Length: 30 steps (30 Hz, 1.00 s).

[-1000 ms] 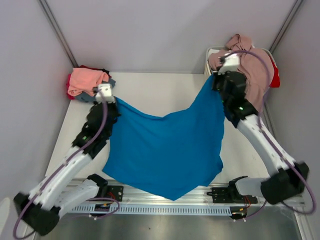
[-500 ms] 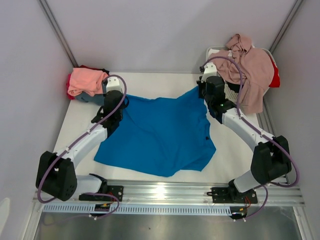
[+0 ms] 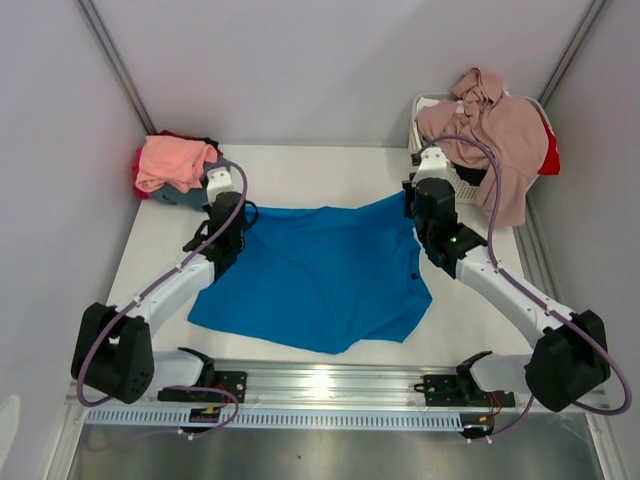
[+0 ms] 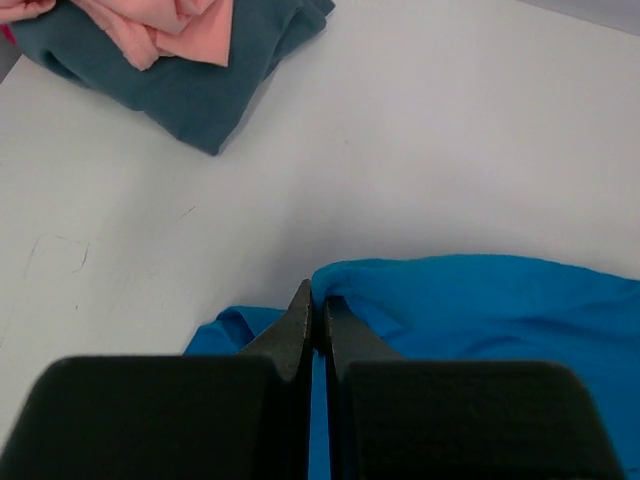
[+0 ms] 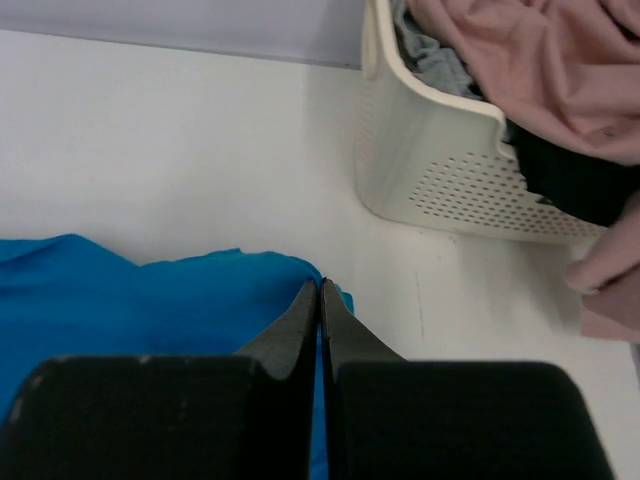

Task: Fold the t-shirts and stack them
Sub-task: Flatten out the tshirt, then fold the flattened tshirt in 1/3 of the way

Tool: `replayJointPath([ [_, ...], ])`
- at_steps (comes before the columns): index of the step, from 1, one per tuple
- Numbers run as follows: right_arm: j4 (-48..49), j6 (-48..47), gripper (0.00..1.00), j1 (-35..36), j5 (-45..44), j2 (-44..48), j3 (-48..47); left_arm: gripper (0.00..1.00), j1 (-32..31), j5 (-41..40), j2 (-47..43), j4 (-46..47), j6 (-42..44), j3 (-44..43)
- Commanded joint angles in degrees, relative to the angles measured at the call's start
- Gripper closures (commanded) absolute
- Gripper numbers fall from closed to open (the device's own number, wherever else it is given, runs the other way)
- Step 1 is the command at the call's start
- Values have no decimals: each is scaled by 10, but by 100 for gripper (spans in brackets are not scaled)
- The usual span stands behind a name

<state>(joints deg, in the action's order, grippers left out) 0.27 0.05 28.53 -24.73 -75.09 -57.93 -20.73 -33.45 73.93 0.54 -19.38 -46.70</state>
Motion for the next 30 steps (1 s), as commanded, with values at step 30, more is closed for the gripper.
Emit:
replayJointPath([
  [30, -181, 224, 100, 35, -138, 144, 163, 100, 120, -32, -70, 29, -149, 96],
])
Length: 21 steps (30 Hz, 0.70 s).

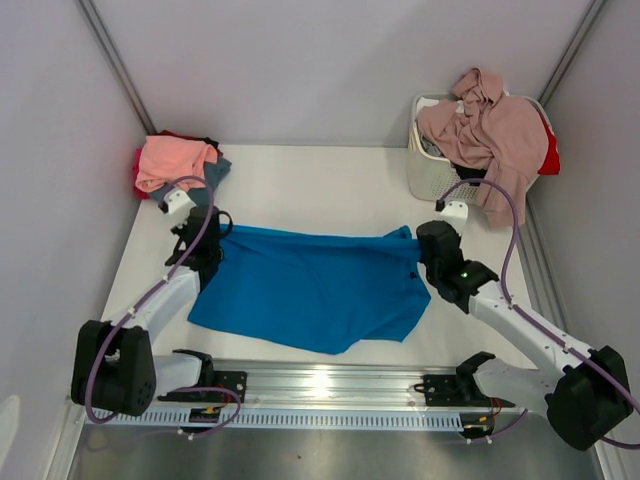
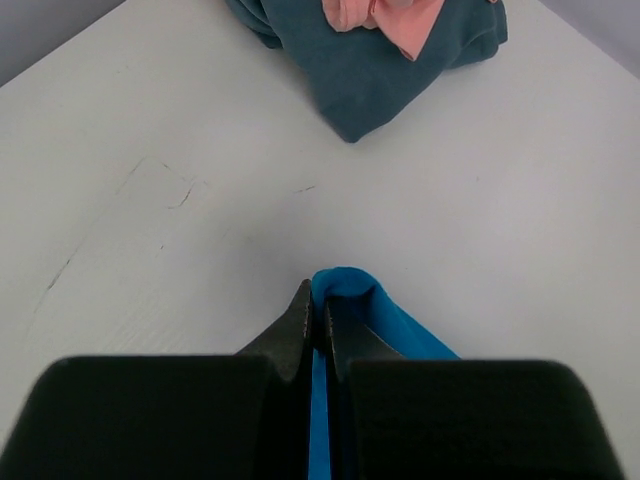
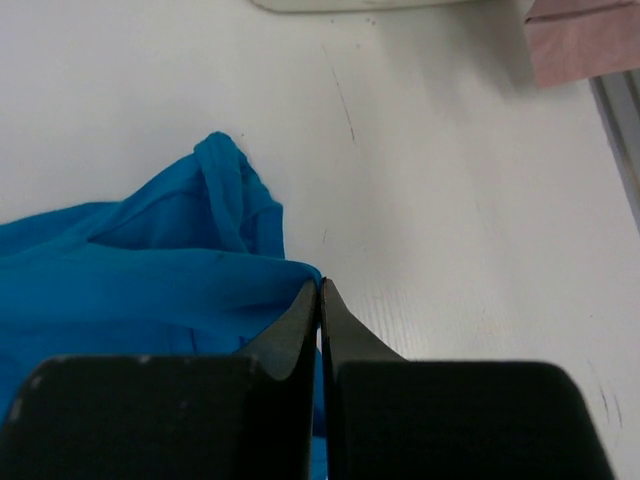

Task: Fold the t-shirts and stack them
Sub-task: Fold the flattened tshirt in 1/3 of the way

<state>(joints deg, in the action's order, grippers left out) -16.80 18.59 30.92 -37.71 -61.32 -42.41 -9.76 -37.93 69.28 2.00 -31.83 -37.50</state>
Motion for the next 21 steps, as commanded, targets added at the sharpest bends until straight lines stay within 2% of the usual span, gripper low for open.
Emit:
replayJointPath([
  [1, -10, 43, 100, 19, -9, 5, 11, 100, 10, 22, -27, 15, -28, 4],
  [8, -1, 63, 100, 22, 18, 1, 35, 100, 9, 107, -78, -2, -32, 10],
  [14, 11, 67, 100, 23, 26, -13, 37, 100, 5, 103, -118, -34, -23, 10],
  [18, -13, 94, 81, 23, 21, -53, 23, 100, -3, 89, -121, -59, -23, 8],
  [20, -21, 101, 75, 23, 20, -66, 15, 100, -8, 88, -121, -67, -23, 6],
  [21, -30, 108, 57, 24, 19, -69, 8, 99, -9, 88, -121, -71, -23, 3],
])
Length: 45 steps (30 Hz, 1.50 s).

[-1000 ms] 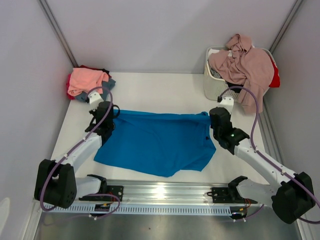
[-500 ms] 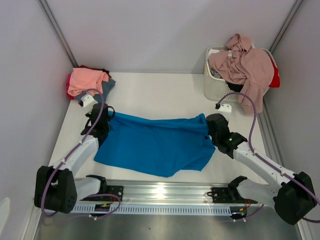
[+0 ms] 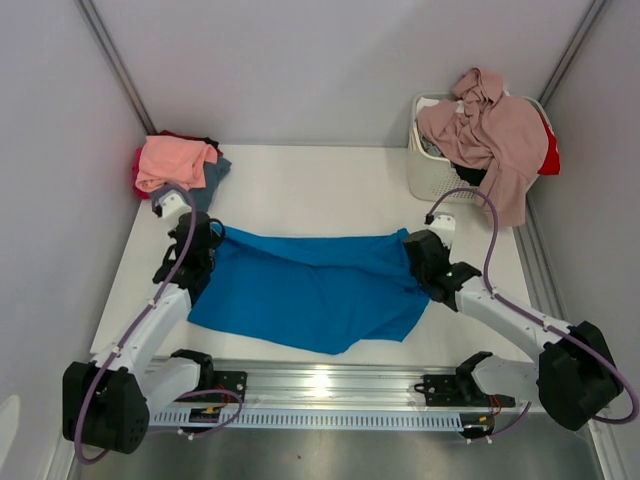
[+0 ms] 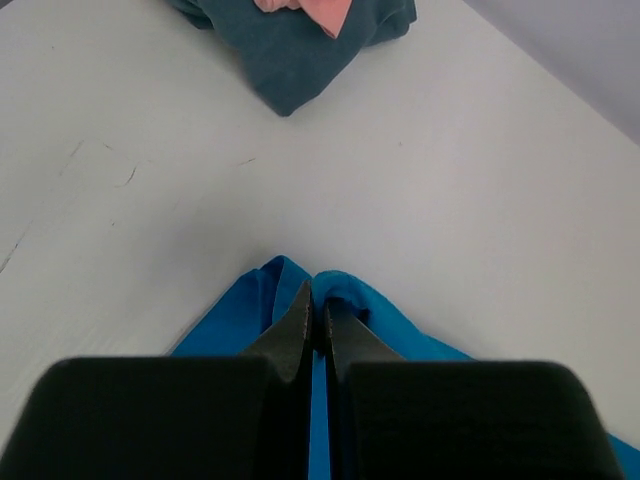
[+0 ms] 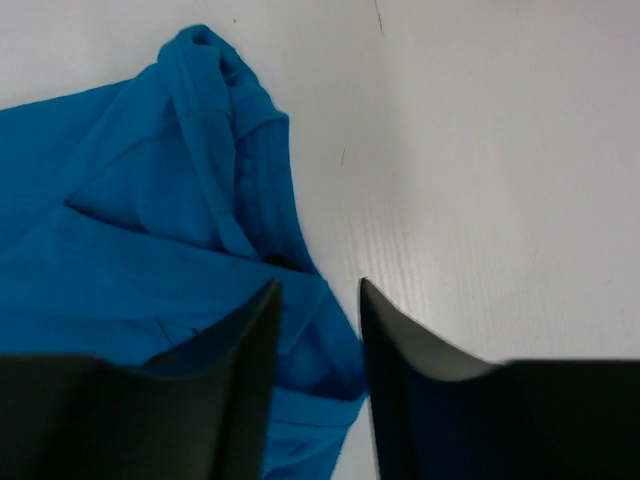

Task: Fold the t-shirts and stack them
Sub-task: Fold the flattened tshirt in 1/3 of the way

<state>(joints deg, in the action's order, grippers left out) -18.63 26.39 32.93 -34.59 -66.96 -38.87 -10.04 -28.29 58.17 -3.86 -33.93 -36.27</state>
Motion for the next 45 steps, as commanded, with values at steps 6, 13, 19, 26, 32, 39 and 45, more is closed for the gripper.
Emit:
replayJointPath([
  [6, 4, 25, 43, 5, -7, 2, -26, 100, -10, -9, -20, -33, -5, -8],
  [13, 19, 21, 43, 5, 13, 9, -18, 100, -25, -9, -52, -62, -10, -3],
  [19, 19, 25, 43, 6, 17, 14, -10, 99, -43, -27, -81, -132, -46, 8],
  [26, 18, 26, 43, 6, 21, 28, 1, 99, -46, -46, -106, -178, -69, 25],
  [32, 23, 22, 43, 6, 32, 24, 0, 78, -50, -52, -90, -178, -79, 17],
  [39, 25, 16, 43, 6, 40, 32, 3, 71, -49, -32, -68, -185, -75, -8],
  [45, 28, 16, 43, 6, 53, 38, 5, 69, -49, -52, -61, -179, -55, -36],
])
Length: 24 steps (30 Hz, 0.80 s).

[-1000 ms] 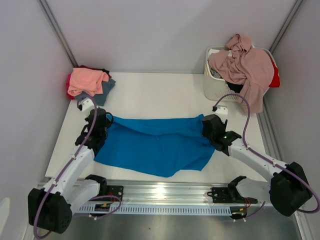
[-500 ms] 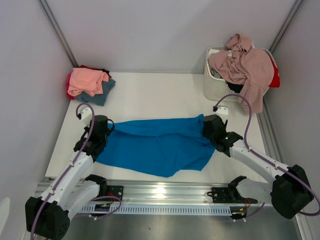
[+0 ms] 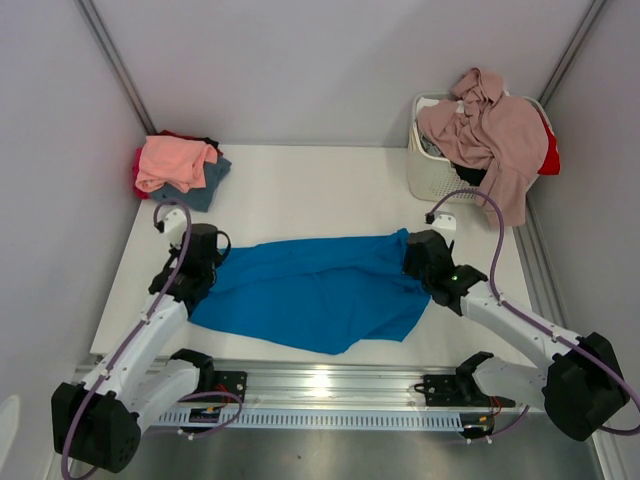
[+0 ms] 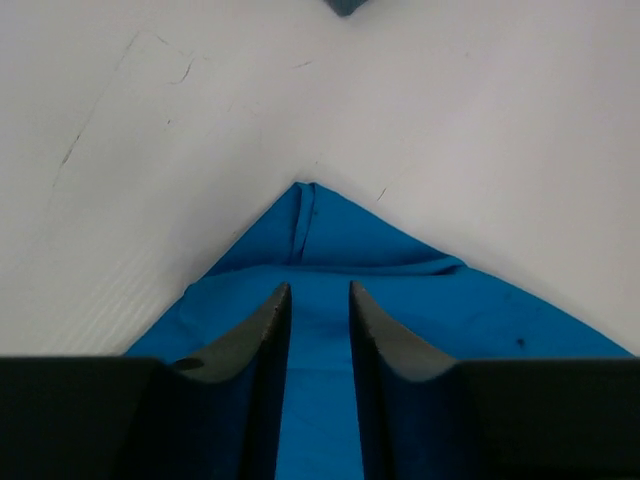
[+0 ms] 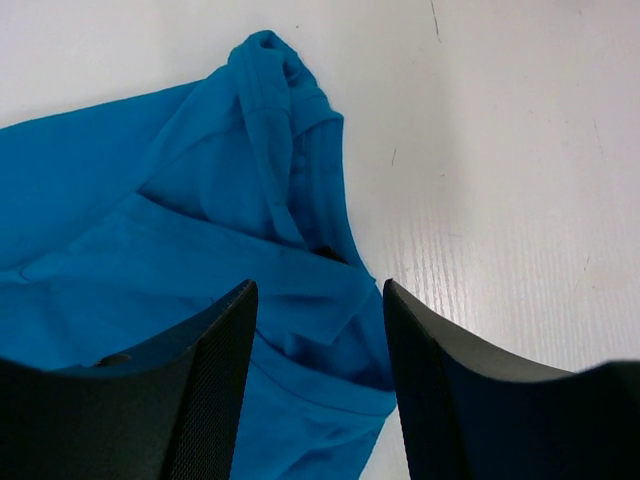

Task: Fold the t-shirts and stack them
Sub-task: Fold the flattened tshirt in 1/3 of the way

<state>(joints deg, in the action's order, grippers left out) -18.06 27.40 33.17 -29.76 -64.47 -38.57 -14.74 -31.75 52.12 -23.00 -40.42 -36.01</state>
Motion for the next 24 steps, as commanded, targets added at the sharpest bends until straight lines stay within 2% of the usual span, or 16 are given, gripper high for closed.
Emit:
replayJointPath([
  [1, 22, 5, 43, 4, 5, 13, 2, 64, -1, -30, 1, 14, 10, -49],
  [2, 22, 6, 43, 4, 7, 13, 3, 57, 0, -42, 4, 13, 4, -52],
  [5, 22, 6, 43, 5, 10, 16, 4, 57, 17, -31, 40, 14, 30, -78],
  [7, 20, 7, 43, 6, 9, 20, 5, 55, 35, -3, 77, -37, 13, -109],
  [10, 20, 8, 43, 8, 11, 28, 10, 59, 57, 21, 167, -99, -24, -162],
  [13, 20, 10, 43, 8, 14, 36, 17, 60, 63, 66, 242, -143, -25, -210],
  [15, 19, 12, 43, 10, 15, 39, 20, 59, 72, 105, 269, -136, -13, -225],
  [16, 17, 12, 43, 9, 17, 43, 23, 59, 78, 153, 269, -124, -5, -223],
  [20, 13, 13, 43, 11, 15, 60, 31, 60, 146, 301, 244, -42, -9, -166],
  [21, 11, 13, 43, 12, 15, 64, 32, 61, 183, 318, 237, -19, -12, -151],
  [24, 13, 13, 43, 11, 15, 78, 39, 62, 215, 346, 225, -15, -8, -135],
])
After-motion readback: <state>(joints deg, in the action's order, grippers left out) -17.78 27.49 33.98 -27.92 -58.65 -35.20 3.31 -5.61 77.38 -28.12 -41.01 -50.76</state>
